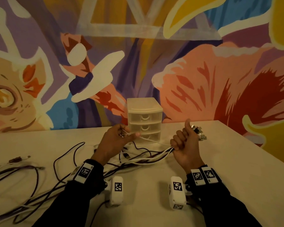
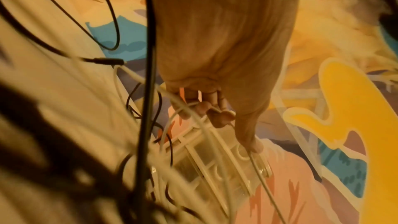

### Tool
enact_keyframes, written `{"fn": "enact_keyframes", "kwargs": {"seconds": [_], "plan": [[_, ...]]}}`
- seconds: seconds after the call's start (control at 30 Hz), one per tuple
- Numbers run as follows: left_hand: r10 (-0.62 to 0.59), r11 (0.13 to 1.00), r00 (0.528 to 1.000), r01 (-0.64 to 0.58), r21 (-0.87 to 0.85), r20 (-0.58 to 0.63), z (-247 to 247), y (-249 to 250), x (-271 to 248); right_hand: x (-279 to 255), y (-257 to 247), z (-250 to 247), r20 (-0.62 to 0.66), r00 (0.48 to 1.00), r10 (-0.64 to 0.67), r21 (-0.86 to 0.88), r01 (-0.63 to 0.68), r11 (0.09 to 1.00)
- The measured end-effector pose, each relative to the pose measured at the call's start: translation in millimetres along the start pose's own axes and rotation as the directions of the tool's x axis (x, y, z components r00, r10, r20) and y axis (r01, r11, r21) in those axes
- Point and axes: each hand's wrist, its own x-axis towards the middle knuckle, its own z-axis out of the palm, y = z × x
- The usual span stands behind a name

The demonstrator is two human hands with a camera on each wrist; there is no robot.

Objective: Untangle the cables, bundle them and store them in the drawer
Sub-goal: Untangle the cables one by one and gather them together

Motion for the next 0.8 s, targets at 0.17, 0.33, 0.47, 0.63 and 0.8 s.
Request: {"fn": "enact_keyframes", "kwargs": {"seconds": [0.17, 0.33, 0.47, 0.63, 0.8], "plan": [[0.033, 0.972, 0.997, -0.050, -0.228, -0.075, 0, 12, 0, 1, 9, 2, 0.029, 1.000, -0.002, -0.333, 0.011, 0.943], [0.129, 0.957, 0.991, -0.132, -0.257, -0.029, 10, 21, -3, -15, 15, 14, 0.225, 0.968, 0.107, -0.708, 0.086, 0.701], [0.170, 0.958, 0.985, -0.172, -0.229, -0.028, 17, 22, -5, -23, 19, 22, 0.322, 0.918, 0.230, -0.835, 0.160, 0.527], [0.068, 0.974, 0.997, -0.061, -0.220, 0.027, 8, 19, -2, -8, 10, 16, 0.246, 0.963, -0.111, -0.497, 0.224, 0.838], [-0.011, 1.000, 0.997, 0.012, -0.007, 0.083, -3, 16, 0, 6, 2, 3, -0.009, 0.984, -0.179, -0.236, 0.172, 0.956]]}}
